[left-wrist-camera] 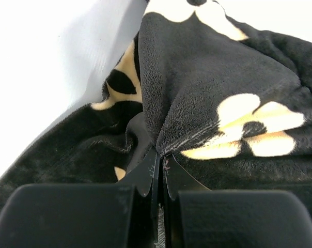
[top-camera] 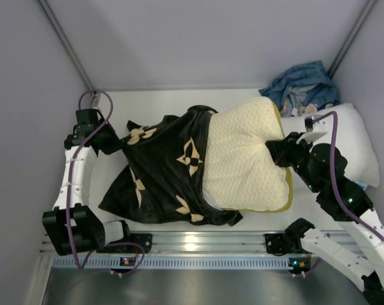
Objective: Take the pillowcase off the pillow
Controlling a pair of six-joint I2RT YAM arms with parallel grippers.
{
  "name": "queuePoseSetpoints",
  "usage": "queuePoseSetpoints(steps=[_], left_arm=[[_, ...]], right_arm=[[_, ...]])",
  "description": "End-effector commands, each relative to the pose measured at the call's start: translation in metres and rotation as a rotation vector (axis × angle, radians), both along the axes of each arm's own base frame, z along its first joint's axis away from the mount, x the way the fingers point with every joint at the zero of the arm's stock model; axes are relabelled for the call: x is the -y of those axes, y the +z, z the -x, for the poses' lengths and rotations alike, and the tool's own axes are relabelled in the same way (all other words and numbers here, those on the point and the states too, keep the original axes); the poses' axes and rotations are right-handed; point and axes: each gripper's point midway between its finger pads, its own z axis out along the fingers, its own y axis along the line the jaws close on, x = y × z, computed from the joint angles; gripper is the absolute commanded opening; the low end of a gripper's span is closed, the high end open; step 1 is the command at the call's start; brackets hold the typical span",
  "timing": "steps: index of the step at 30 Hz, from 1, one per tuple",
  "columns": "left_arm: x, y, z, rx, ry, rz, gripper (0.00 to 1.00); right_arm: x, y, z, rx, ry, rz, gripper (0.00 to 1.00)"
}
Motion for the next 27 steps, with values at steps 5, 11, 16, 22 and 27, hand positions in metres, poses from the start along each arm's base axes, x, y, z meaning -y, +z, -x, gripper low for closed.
queuePoseSetpoints(steps=[5,11,16,22,27], left_arm=[[-0.035,0.019,-0.021,0.053,0.078,-0.089,0.00],[-0.041,0.029,-0.029,0.065,0.097,-0.093,0.00],[-0.045,0.035,-0.034,0.074,0.116,-0.093,0.00],[-0.044,0.030,-0.037,0.061,0.119,-0.073,0.00],[-0.024,0.034,-0.041,0.080,0.019,0.005,0.00]], right_arm=[[0.055,0.067,0.004,0.200,-0.251,-0.106,0.00],[0.054,0.059,0.000,0.173,-0.269,-0.123,0.00],[0.080,0.067,0.009,0.209,-0.380,-0.174,0.00],[0.096,0.078,0.019,0.249,-0.430,-0.198,0.00],[0.069,0.067,0.004,0.195,-0.340,-0.170,0.00]])
